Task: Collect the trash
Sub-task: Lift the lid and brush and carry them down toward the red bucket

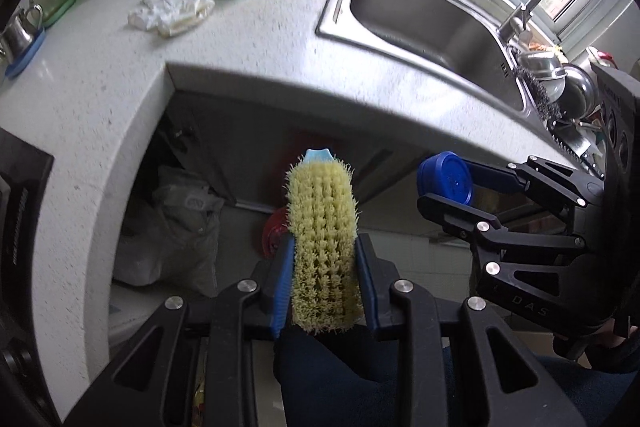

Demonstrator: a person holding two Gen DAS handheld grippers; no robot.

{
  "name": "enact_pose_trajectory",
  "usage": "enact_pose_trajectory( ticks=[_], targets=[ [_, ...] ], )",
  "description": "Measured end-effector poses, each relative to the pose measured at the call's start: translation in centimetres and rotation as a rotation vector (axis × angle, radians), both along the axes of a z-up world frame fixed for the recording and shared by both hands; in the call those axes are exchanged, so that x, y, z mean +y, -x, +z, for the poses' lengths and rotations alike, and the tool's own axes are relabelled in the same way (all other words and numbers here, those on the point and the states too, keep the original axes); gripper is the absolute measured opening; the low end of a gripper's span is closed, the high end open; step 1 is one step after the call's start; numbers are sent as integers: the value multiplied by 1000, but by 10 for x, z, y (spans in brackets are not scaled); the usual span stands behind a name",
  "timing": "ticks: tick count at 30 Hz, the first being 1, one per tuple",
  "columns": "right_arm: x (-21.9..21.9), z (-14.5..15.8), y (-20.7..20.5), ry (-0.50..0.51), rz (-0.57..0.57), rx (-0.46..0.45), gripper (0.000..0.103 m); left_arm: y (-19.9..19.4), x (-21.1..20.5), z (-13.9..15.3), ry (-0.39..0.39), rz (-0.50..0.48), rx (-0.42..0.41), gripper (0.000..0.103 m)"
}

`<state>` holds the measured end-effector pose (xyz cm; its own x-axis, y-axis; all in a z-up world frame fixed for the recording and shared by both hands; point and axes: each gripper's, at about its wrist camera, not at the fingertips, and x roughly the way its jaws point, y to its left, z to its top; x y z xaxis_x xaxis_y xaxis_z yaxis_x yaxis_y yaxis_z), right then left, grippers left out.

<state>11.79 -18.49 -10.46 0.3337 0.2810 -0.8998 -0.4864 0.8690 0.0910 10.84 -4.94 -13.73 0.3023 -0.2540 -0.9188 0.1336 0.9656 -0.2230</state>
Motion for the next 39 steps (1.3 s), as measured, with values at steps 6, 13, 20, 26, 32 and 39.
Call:
enact_pose_trajectory(
  ticks=[6,13,20,26,32,39],
  targets=[
    [2,-53,5,19,49,54,43,9,-5,-49,-31,-47,72,27],
    [2,-112,3,41,67,111,43,2,0,-122,7,-80,142,27],
    [5,-191,-10,71,35,185,43,-16,2,-208,-41,-89,194,27],
    [5,-264,-22,64,23,231,43,-34,1,-285,-32,-100,233,27],
    [6,-331,-34,80,25,285,43,-47,-9,-355,-37,-143,261,28],
    [7,-386,-43,102,35,318,43,-58,-18,-418,-42,-161,304,28]
  ],
)
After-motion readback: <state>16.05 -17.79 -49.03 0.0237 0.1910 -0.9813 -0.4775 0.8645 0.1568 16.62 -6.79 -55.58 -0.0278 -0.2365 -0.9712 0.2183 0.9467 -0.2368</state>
